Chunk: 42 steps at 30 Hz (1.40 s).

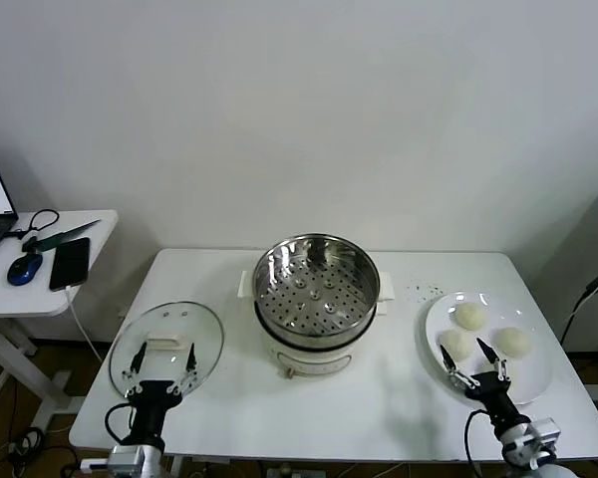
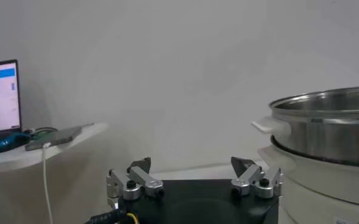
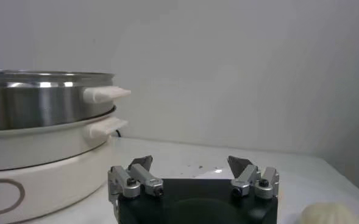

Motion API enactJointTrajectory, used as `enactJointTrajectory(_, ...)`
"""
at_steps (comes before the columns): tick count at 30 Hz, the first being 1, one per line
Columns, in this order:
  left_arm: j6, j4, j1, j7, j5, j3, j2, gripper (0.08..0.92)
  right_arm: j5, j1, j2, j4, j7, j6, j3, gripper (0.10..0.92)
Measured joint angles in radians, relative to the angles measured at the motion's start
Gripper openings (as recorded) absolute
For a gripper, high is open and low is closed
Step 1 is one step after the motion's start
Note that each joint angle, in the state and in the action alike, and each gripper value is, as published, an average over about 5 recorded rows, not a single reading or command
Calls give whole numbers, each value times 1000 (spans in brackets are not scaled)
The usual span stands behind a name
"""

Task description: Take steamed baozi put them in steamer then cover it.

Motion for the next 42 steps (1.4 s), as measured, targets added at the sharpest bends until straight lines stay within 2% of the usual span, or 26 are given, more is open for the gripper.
enactJointTrajectory(5,3,-1,0,-3,0,1,3,823,-57,45,-65,-29,-88,-39,4,823)
enactJointTrajectory(14,7,-9,7,-2,-2,6,14,823,-195,228,-292,-138,-392,-144,-53,823)
enactJointTrajectory(24,11,-2,3,-3,-16,3,26,823,-388,644,-495,-346,-682,-141,-365,823)
enactJointTrajectory(34,21,5,-3,1,-27,-9,36,823,-545,1131,-504,-587,-829,-69,-836,823)
enactJointTrajectory(42,30,6,-15,1,-30,-15,36,823,-630,1318,-436,-735,-866,-36,-1055,823)
